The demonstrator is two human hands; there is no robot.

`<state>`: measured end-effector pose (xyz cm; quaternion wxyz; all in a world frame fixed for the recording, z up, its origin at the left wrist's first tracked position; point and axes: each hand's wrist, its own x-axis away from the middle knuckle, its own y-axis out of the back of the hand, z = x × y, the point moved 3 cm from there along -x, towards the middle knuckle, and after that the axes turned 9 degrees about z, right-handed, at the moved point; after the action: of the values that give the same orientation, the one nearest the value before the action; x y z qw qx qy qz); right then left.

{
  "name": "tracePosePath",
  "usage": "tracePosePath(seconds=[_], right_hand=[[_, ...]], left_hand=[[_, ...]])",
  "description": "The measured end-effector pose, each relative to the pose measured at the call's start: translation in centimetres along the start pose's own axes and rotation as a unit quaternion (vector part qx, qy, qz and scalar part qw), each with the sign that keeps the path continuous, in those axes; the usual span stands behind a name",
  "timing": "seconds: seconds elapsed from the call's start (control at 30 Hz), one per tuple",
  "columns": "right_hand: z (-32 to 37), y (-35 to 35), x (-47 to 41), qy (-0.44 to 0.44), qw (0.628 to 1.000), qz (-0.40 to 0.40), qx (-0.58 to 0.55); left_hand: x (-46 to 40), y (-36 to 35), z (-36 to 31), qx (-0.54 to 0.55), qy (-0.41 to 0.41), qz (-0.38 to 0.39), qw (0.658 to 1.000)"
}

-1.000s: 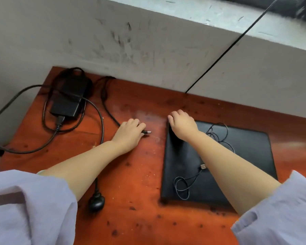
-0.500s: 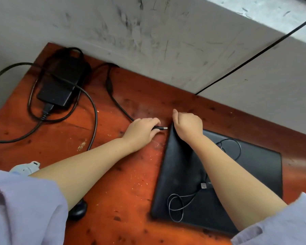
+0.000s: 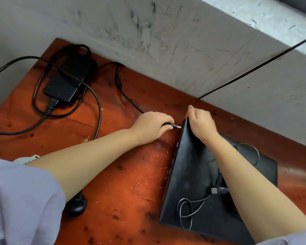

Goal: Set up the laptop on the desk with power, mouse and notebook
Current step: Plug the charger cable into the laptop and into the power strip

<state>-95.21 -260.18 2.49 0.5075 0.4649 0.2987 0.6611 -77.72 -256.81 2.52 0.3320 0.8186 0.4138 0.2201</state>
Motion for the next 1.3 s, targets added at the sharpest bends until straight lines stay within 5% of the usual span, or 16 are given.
tracePosePath(seconds=[0.9, 1.07, 1.3], right_hand=[[0.6, -2.6, -0.3, -0.017, 1.000, 0.022, 0.003], [0.3, -3.4, 0.0, 0.017, 0.999, 0.038, -0.001], [-0.7, -1.9, 0.6, 0.056, 0.995, -0.003, -0.079]], left_hand=[[-1.7, -1.7, -0.1, -0.115, 0.027, 0.092, 0.989], [-1.7, -2.9, 0.3, -0.207, 0.009, 0.081, 0.975], [-1.6, -3.6, 1.1, -0.190, 0.009, 0.074, 0.979]])
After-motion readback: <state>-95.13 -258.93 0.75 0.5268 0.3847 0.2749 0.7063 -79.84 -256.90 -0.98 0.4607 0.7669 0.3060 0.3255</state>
